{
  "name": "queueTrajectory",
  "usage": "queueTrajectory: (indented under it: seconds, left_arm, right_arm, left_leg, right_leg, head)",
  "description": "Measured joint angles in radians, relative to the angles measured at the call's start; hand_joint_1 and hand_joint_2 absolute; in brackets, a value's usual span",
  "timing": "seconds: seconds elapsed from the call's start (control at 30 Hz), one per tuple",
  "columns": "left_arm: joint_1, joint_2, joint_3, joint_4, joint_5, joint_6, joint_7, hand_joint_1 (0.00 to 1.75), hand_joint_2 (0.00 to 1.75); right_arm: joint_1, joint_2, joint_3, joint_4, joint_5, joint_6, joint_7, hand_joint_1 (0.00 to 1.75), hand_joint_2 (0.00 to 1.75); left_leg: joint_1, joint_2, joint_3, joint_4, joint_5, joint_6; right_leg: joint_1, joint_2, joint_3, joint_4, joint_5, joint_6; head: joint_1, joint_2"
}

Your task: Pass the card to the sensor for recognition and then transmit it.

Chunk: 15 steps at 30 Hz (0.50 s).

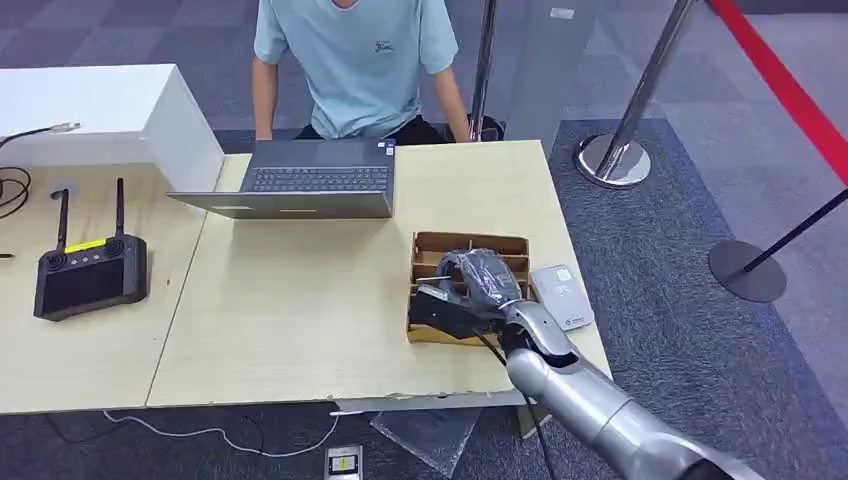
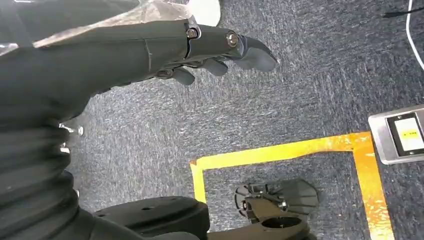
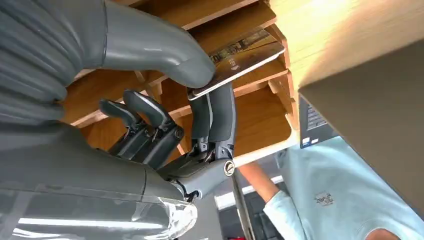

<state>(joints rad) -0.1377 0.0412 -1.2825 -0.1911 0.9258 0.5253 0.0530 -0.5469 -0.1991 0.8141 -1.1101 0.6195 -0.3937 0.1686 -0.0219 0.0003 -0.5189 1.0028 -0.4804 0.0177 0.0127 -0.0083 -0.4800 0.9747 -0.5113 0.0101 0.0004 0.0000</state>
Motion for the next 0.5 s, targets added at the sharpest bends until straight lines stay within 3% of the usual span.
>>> queueTrajectory:
  seconds: [0.1,0.33,0.5]
  left_arm:
    - [0.000,0.000,0.000,0.000,0.000,0.000,0.000,0.00,1.75]
    - [0.000,0.000,-0.001,0.000,0.000,-0.002,-0.007,0.00,1.75]
    - [0.000,0.000,-0.001,0.000,0.001,-0.003,-0.012,0.00,1.75]
  right_arm:
    - [0.000,0.000,-0.002,-0.002,-0.001,0.000,0.013,1.75,1.75]
    - [0.000,0.003,-0.007,-0.084,0.032,-0.006,0.134,1.75,1.75]
    - [-0.018,0.016,-0.009,-0.135,0.044,-0.027,0.157,1.75,1.75]
  left_leg:
    - [0.000,0.000,0.001,0.000,0.000,0.000]
    - [0.000,0.000,0.001,0.000,0.000,0.000]
    - [0.000,0.000,0.001,0.000,0.000,0.000]
  right_leg:
    - [0.000,0.000,0.001,0.000,0.000,0.000]
    - [0.000,0.000,0.001,0.000,0.000,0.000]
    - [0.000,0.000,0.001,0.000,0.000,0.000]
  head:
    - [0.000,0.000]
    - [0.000,0.000]
    - [0.000,0.000]
